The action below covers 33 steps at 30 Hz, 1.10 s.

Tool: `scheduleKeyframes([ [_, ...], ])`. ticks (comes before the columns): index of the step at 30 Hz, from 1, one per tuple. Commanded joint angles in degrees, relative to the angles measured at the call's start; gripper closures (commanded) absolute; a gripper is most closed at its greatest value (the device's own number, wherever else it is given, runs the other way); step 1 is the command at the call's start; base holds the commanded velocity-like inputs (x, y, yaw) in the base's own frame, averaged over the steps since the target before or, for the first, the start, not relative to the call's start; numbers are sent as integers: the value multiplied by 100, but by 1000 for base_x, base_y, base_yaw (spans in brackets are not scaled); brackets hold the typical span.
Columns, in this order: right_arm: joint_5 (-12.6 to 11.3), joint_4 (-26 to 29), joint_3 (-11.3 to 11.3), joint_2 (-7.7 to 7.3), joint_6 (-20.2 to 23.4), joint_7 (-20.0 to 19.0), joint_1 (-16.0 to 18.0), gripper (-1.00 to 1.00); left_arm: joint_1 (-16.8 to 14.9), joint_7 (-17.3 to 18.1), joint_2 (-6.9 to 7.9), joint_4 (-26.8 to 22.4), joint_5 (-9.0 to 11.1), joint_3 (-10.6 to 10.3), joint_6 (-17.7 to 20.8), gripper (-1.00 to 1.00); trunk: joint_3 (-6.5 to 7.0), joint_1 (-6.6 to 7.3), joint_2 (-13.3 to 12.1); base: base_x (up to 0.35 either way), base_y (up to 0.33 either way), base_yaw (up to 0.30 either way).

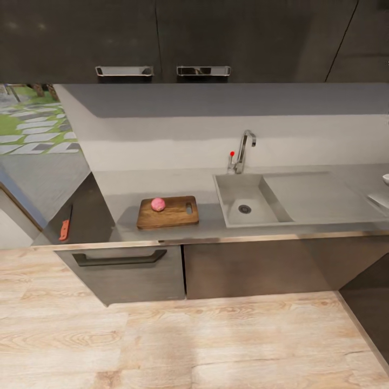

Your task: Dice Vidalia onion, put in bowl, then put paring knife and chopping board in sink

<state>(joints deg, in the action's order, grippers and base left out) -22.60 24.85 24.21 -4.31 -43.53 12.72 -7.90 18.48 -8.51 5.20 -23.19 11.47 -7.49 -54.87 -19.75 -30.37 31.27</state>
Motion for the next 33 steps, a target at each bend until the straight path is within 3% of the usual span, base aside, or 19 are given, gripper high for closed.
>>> scheduleKeyframes([
  [1, -25, 9, 48, -8, -6, 47, -1, -100, -22, -47, 4, 49, 20, -50, -6, -100, 3, -3, 7, 0, 0, 0],
  [33, -25, -7, 48, 1, -15, 38, -1, -100, -70, -37, -1, 174, 22, -51, -2, -100, 79, -3, 7, 0, 0, 0],
])
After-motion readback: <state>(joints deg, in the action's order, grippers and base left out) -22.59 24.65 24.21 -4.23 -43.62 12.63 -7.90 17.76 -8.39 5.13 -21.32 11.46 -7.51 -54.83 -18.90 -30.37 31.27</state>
